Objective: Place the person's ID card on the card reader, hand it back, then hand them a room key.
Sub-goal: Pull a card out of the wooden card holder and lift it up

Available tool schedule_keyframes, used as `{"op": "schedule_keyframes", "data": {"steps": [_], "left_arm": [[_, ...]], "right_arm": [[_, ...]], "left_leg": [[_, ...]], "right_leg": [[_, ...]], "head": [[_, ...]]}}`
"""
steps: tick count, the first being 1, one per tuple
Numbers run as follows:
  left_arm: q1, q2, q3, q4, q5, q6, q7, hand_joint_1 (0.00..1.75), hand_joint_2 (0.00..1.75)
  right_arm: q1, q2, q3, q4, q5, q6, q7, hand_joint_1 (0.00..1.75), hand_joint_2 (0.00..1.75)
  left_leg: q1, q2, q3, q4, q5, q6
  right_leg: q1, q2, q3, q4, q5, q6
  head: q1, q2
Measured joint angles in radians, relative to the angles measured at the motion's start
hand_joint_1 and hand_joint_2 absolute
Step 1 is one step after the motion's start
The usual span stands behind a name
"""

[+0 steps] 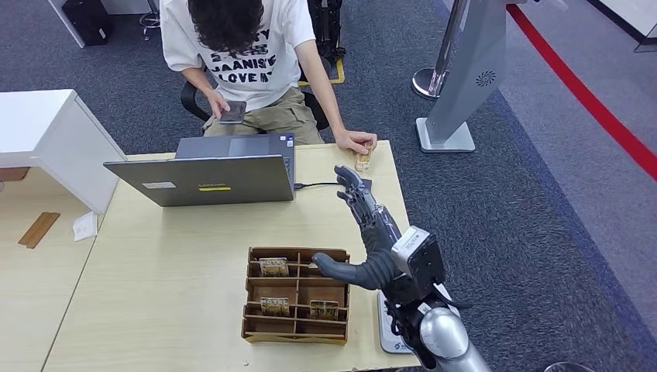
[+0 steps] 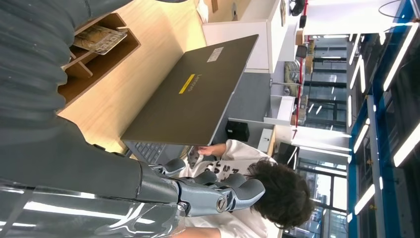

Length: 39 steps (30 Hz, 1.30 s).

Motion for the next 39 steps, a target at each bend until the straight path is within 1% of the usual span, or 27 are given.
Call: {"op": "schedule_keyframes", "data": {"steps": [12, 14, 16, 18, 20, 22, 25, 30, 35, 39], "left_arm": [[0.000, 0.000, 0.000, 0.000, 0.001, 0.000, 0.000, 0.00, 0.00], [0.000, 0.001, 0.000, 0.000, 0.004, 0.001, -0.001, 0.00, 0.00], [0.000, 0.002, 0.000, 0.000, 0.009, 0.001, -0.003, 0.00, 0.00], [0.000, 0.003, 0.000, 0.000, 0.013, -0.001, -0.005, 0.00, 0.00], [0.000, 0.003, 0.000, 0.000, 0.016, -0.005, -0.009, 0.00, 0.00], [0.000, 0.003, 0.000, 0.000, 0.018, -0.008, -0.011, 0.00, 0.00], [0.000, 0.004, 0.000, 0.000, 0.025, -0.011, -0.012, 0.00, 0.00], [0.002, 0.007, 0.000, 0.000, 0.040, -0.007, -0.012, 0.00, 0.00], [0.002, 0.009, 0.000, 0.000, 0.048, -0.006, -0.012, 0.00, 0.00], [0.002, 0.010, 0.000, 0.000, 0.052, -0.007, -0.012, 0.00, 0.00]], "right_arm": [[0.002, -0.004, 0.000, 0.000, -0.011, 0.011, 0.000, 0.00, 1.75], [0.004, -0.005, 0.000, 0.000, -0.047, 0.048, -0.004, 0.00, 0.87], [0.015, -0.006, 0.004, 0.000, -0.111, 0.117, -0.009, 0.00, 0.00], [0.030, -0.012, 0.015, 0.002, -0.187, 0.218, -0.014, 0.00, 0.00], [0.044, -0.022, 0.031, 0.008, -0.236, 0.313, -0.024, 0.00, 0.00], [0.057, -0.034, 0.048, 0.019, -0.246, 0.369, -0.039, 0.00, 0.00], [0.072, -0.051, 0.066, 0.032, -0.278, 0.418, -0.051, 0.00, 0.00], [0.102, -0.065, 0.082, 0.031, -0.430, 0.514, -0.047, 0.00, 0.00], [0.107, -0.075, 0.091, 0.021, -0.465, 0.552, -0.032, 0.00, 0.00], [0.107, -0.087, 0.099, 0.021, -0.461, 0.577, -0.039, 0.00, 0.00]], "left_leg": [[0.000, 0.000, 0.000, 0.000, 0.000, 0.000], [0.000, 0.000, 0.000, 0.000, 0.000, 0.000], [0.000, 0.000, 0.000, 0.000, 0.000, 0.000], [0.000, 0.000, 0.000, 0.000, 0.000, 0.000], [0.000, 0.000, 0.000, 0.000, 0.000, 0.000], [0.000, 0.000, 0.000, 0.000, 0.000, 0.000], [0.000, 0.000, 0.000, 0.000, 0.000, 0.000], [0.000, 0.000, 0.000, 0.000, 0.000, 0.000], [0.000, 0.000, 0.000, 0.000, 0.000, 0.000], [0.000, 0.000, 0.000, 0.000, 0.000, 0.000]], "right_leg": [[0.000, 0.000, 0.000, 0.000, 0.000, 0.000], [0.000, 0.000, 0.000, 0.000, 0.000, 0.000], [0.000, 0.000, 0.000, 0.000, 0.000, 0.000], [0.000, 0.000, 0.000, 0.000, 0.000, 0.000], [0.000, 0.000, 0.000, 0.000, 0.000, 0.000], [0.000, 0.000, 0.000, 0.000, 0.000, 0.000], [0.000, 0.000, 0.000, 0.000, 0.000, 0.000], [0.000, 0.000, 0.000, 0.000, 0.000, 0.000], [0.000, 0.000, 0.000, 0.000, 0.000, 0.000], [0.000, 0.000, 0.000, 0.000, 0.000, 0.000]], "head": [[0.000, 0.000], [0.000, 0.000], [0.000, 0.000], [0.000, 0.000], [0.000, 0.000], [0.000, 0.000], [0.000, 0.000], [0.000, 0.000], [0.000, 0.000], [0.000, 0.000]]}}
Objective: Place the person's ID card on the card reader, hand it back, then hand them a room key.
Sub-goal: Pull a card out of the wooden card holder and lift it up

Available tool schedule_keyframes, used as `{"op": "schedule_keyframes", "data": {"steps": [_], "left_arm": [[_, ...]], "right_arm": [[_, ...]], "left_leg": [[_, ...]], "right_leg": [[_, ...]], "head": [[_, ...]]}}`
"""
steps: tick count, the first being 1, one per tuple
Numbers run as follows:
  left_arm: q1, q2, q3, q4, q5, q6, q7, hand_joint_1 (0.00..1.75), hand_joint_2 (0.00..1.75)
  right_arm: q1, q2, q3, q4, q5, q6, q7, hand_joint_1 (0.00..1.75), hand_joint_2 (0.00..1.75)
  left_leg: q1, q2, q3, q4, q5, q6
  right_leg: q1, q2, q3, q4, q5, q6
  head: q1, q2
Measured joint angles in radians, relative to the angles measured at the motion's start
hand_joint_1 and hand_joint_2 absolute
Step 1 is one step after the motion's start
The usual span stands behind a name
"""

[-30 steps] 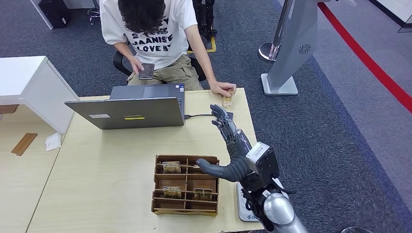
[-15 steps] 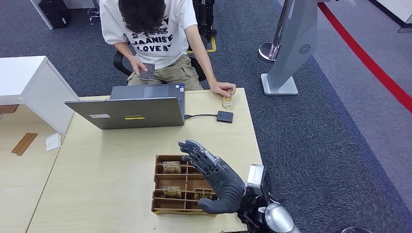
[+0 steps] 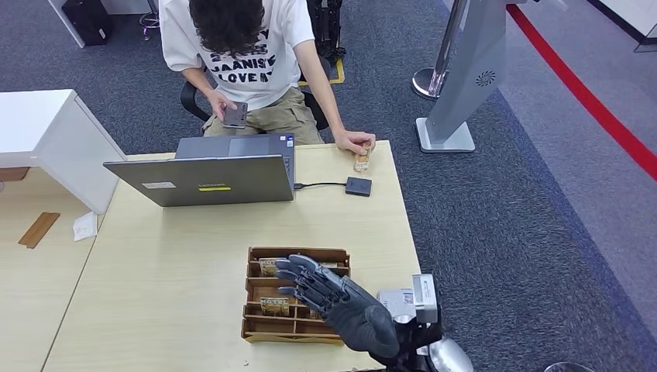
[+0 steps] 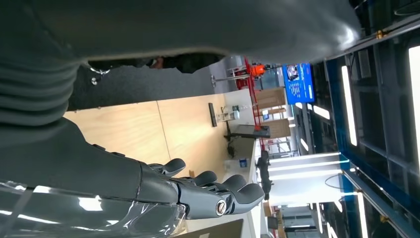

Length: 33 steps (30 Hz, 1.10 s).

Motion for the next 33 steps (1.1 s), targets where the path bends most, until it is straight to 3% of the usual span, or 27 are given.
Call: {"op": "schedule_keyframes", "data": {"steps": [7, 11, 20, 29, 33], "left_arm": [[0.000, 0.003, 0.000, 0.000, 0.004, 0.000, 0.000, 0.00, 0.00], [0.000, 0.003, 0.000, 0.000, 0.006, 0.000, 0.000, 0.00, 0.00], [0.000, 0.003, 0.000, 0.000, 0.022, 0.005, 0.000, 0.00, 0.00], [0.000, 0.003, 0.000, 0.000, 0.038, 0.008, -0.001, 0.00, 0.00], [0.000, 0.003, 0.000, 0.000, 0.050, 0.009, -0.002, 0.00, 0.00]], "right_arm": [[-0.001, -0.009, 0.006, 0.000, 0.016, 0.012, -0.016, 0.00, 0.00], [-0.001, -0.011, 0.008, 0.000, 0.017, 0.011, -0.017, 0.00, 1.75], [0.004, -0.012, 0.008, -0.003, 0.067, -0.035, -0.020, 0.00, 1.75], [0.006, -0.012, 0.008, -0.019, 0.210, -0.126, -0.057, 0.00, 1.75], [0.004, -0.013, 0.011, -0.028, 0.345, -0.218, -0.066, 0.00, 1.75]], "left_leg": [[0.000, 0.000, 0.000, 0.000, 0.000, 0.000], [0.000, 0.000, 0.000, 0.000, 0.000, 0.000], [0.000, 0.000, 0.000, 0.000, 0.000, 0.000], [0.000, 0.000, 0.000, 0.000, 0.000, 0.000], [0.000, 0.000, 0.000, 0.000, 0.000, 0.000]], "right_leg": [[0.000, 0.000, 0.000, 0.000, 0.000, 0.000], [0.000, 0.000, 0.000, 0.000, 0.000, 0.000], [0.000, 0.000, 0.000, 0.000, 0.000, 0.000], [0.000, 0.000, 0.000, 0.000, 0.000, 0.000], [0.000, 0.000, 0.000, 0.000, 0.000, 0.000]], "head": [[0.000, 0.000], [0.000, 0.000], [0.000, 0.000], [0.000, 0.000], [0.000, 0.000]]}}
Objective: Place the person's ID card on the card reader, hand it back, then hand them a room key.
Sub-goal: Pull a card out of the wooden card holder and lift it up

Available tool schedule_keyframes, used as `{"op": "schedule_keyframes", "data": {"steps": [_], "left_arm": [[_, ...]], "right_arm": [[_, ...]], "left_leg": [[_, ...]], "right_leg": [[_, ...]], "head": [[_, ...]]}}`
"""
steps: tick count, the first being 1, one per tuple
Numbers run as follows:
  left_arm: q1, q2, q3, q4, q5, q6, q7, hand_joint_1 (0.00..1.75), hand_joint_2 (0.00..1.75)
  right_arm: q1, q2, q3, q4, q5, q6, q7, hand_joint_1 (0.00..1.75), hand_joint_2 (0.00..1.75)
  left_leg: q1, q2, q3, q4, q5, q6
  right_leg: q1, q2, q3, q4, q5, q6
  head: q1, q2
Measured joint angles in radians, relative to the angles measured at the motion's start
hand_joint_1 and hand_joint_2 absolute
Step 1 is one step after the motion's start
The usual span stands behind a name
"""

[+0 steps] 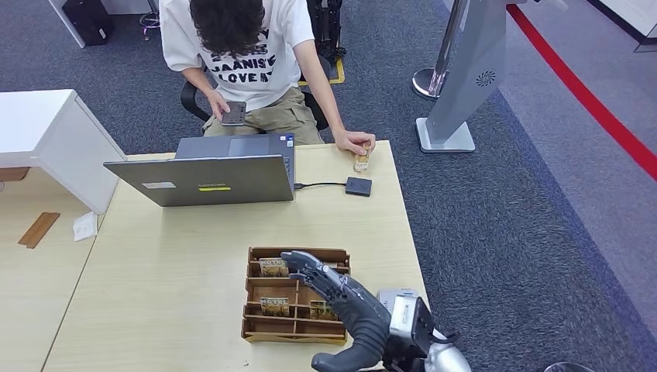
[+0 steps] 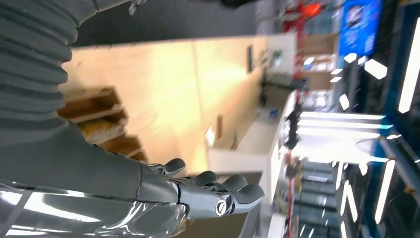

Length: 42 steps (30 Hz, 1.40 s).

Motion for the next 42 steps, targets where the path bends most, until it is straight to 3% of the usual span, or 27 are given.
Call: {"op": "schedule_keyframes", "data": {"steps": [9, 13, 14, 22, 31, 42], "left_arm": [[0.000, 0.000, 0.000, 0.000, 0.010, 0.000, -0.001, 0.00, 0.00], [0.000, 0.000, 0.000, 0.000, 0.020, 0.001, -0.001, 0.00, 0.00], [0.000, 0.000, 0.000, 0.000, 0.022, 0.001, -0.001, 0.00, 0.00], [0.000, 0.000, -0.002, 0.000, 0.027, 0.002, -0.001, 0.00, 0.00], [0.000, 0.000, -0.013, 0.000, 0.041, 0.002, -0.001, 0.00, 0.00], [0.000, 0.000, -0.031, 0.000, 0.052, 0.002, -0.001, 0.00, 0.00]], "right_arm": [[-0.004, -0.013, 0.021, -0.004, 0.160, -0.106, -0.006, 0.02, 1.75], [-0.021, -0.026, 0.049, -0.005, 0.321, -0.230, 0.002, 1.64, 1.75], [-0.027, -0.029, 0.058, -0.005, 0.347, -0.257, 0.006, 1.73, 1.75], [-0.056, -0.050, 0.110, -0.004, 0.448, -0.353, 0.035, 1.75, 1.75], [-0.088, -0.079, 0.165, 0.003, 0.738, -0.577, 0.123, 1.75, 1.75], [-0.108, -0.104, 0.200, 0.019, 0.830, -0.642, 0.162, 1.66, 1.75]], "left_leg": [[0.000, 0.000, 0.000, 0.000, 0.000, 0.000], [0.000, 0.000, 0.000, 0.000, 0.000, 0.000], [0.000, 0.000, 0.000, 0.000, 0.000, 0.000], [0.000, 0.000, 0.000, 0.000, 0.000, 0.000], [0.000, 0.000, 0.000, 0.000, 0.000, 0.000], [0.000, 0.000, 0.000, 0.000, 0.000, 0.000]], "right_leg": [[0.000, 0.000, 0.000, 0.000, 0.000, 0.000], [0.000, 0.000, 0.000, 0.000, 0.000, 0.000], [0.000, 0.000, 0.000, 0.000, 0.000, 0.000], [0.000, 0.000, 0.000, 0.000, 0.000, 0.000], [0.000, 0.000, 0.000, 0.000, 0.000, 0.000], [0.000, 0.000, 0.000, 0.000, 0.000, 0.000]], "head": [[0.000, 0.000], [0.000, 0.000], [0.000, 0.000], [0.000, 0.000], [0.000, 0.000], [0.000, 0.000]]}}
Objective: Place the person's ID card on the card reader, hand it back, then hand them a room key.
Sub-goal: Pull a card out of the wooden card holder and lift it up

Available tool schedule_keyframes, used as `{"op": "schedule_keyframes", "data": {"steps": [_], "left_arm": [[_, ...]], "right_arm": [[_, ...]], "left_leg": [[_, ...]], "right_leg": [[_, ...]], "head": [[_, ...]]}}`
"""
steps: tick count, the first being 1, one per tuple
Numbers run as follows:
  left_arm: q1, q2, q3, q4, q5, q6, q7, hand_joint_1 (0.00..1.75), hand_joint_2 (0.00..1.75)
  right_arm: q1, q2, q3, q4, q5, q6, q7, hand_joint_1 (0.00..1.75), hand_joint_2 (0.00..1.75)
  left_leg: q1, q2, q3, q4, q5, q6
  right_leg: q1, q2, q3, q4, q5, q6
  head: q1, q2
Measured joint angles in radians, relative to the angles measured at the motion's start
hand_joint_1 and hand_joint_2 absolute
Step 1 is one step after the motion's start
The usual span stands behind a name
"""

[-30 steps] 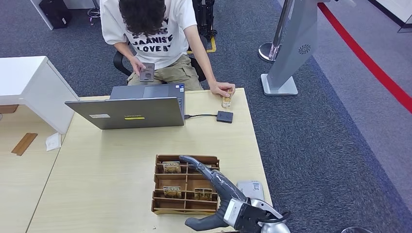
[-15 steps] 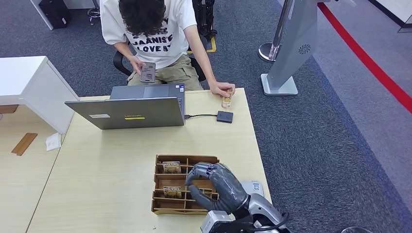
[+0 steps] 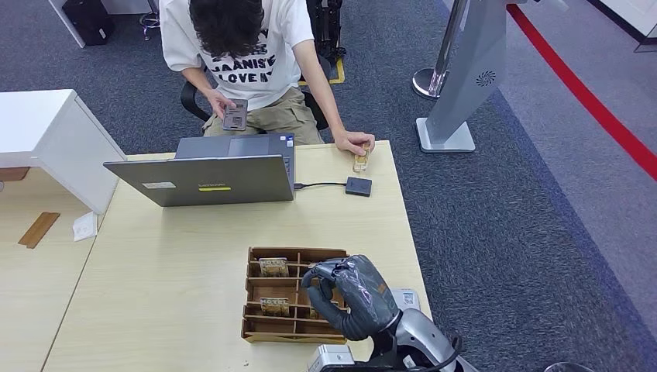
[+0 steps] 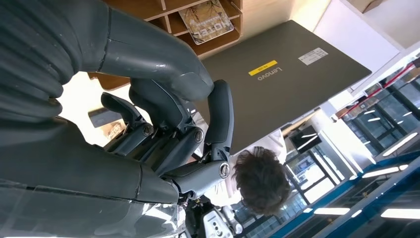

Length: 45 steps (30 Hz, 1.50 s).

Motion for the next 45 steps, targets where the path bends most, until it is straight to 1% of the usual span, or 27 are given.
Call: {"op": "schedule_keyframes", "data": {"steps": [6, 7, 10, 11, 13, 15, 16, 18, 22, 24, 32, 45], "left_arm": [[0.000, 0.000, -0.003, 0.000, 0.002, 0.000, 0.000, 0.00, 0.00], [0.000, 0.000, -0.003, 0.000, 0.002, 0.000, 0.000, 0.00, 0.00], [0.000, 0.000, -0.007, 0.000, 0.004, 0.000, 0.000, 0.00, 0.00], [0.000, 0.000, -0.008, 0.000, 0.004, 0.000, 0.000, 0.00, 0.00], [0.000, 0.000, -0.013, 0.000, 0.005, 0.001, 0.000, 0.00, 0.00], [0.000, 0.000, -0.017, 0.000, 0.006, 0.001, 0.000, 0.00, 0.00], [0.000, 0.000, -0.018, 0.000, 0.007, 0.001, 0.000, 0.00, 0.00], [0.000, 0.000, -0.019, 0.000, 0.007, 0.001, 0.000, 0.00, 0.00], [0.000, 0.000, -0.020, 0.000, 0.011, 0.000, 0.000, 0.00, 0.00], [0.000, 0.000, -0.021, 0.000, 0.013, 0.000, 0.000, 0.00, 0.00], [0.000, 0.000, -0.027, 0.000, 0.017, 0.000, 0.000, 0.00, 0.00], [0.000, 0.000, -0.029, 0.000, 0.017, 0.001, 0.000, 0.00, 0.00]], "right_arm": [[-0.005, -0.006, 0.007, 0.006, 0.027, -0.010, 0.010, 1.40, 1.75], [-0.006, -0.007, 0.009, 0.008, 0.043, -0.016, 0.018, 1.29, 1.75], [-0.015, -0.009, 0.019, 0.015, 0.091, -0.032, 0.040, 0.84, 1.75], [-0.018, -0.009, 0.022, 0.018, 0.103, -0.035, 0.046, 0.79, 1.75], [-0.024, -0.010, 0.028, 0.026, 0.121, -0.041, 0.055, 0.86, 1.75], [-0.030, -0.011, 0.035, 0.033, 0.133, -0.045, 0.061, 1.02, 1.75], [-0.033, -0.011, 0.038, 0.037, 0.137, -0.046, 0.064, 1.06, 1.75], [-0.039, -0.011, 0.046, 0.044, 0.142, -0.046, 0.067, 1.02, 1.75], [-0.057, -0.011, 0.065, 0.059, 0.142, -0.044, 0.072, 0.71, 1.75], [-0.069, -0.011, 0.078, 0.068, 0.136, -0.041, 0.076, 0.65, 1.75], [-0.102, 0.005, 0.115, 0.108, 0.123, -0.029, 0.087, 0.70, 1.75], [-0.132, 0.043, 0.142, 0.165, 0.123, -0.025, 0.090, 0.70, 1.75]], "left_leg": [[0.000, 0.000, 0.000, 0.000, 0.000, 0.000], [0.000, 0.000, 0.000, 0.000, 0.000, 0.000], [0.000, 0.000, 0.000, 0.000, 0.000, 0.000], [0.000, 0.000, 0.000, 0.000, 0.000, 0.000], [0.000, 0.000, 0.000, 0.000, 0.000, 0.000], [0.000, 0.000, 0.000, 0.000, 0.000, 0.000], [0.000, 0.000, 0.000, 0.000, 0.000, 0.000], [0.000, 0.000, 0.000, 0.000, 0.000, 0.000], [0.000, 0.000, 0.000, 0.000, 0.000, 0.000], [0.000, 0.000, 0.000, 0.000, 0.000, 0.000], [0.000, 0.000, 0.000, 0.000, 0.000, 0.000], [0.000, 0.000, 0.000, 0.000, 0.000, 0.000]], "right_leg": [[0.000, 0.000, 0.000, 0.000, 0.000, 0.000], [0.000, 0.000, 0.000, 0.000, 0.000, 0.000], [0.000, 0.000, 0.000, 0.000, 0.000, 0.000], [0.000, 0.000, 0.000, 0.000, 0.000, 0.000], [0.000, 0.000, 0.000, 0.000, 0.000, 0.000], [0.000, 0.000, 0.000, 0.000, 0.000, 0.000], [0.000, 0.000, 0.000, 0.000, 0.000, 0.000], [0.000, 0.000, 0.000, 0.000, 0.000, 0.000], [0.000, 0.000, 0.000, 0.000, 0.000, 0.000], [0.000, 0.000, 0.000, 0.000, 0.000, 0.000], [0.000, 0.000, 0.000, 0.000, 0.000, 0.000], [0.000, 0.000, 0.000, 0.000, 0.000, 0.000]], "head": [[0.000, 0.000], [0.000, 0.000], [0.000, 0.000], [0.000, 0.000], [0.000, 0.000], [0.000, 0.000], [0.000, 0.000], [0.000, 0.000], [0.000, 0.000], [0.000, 0.000], [0.000, 0.000], [0.000, 0.000]]}}
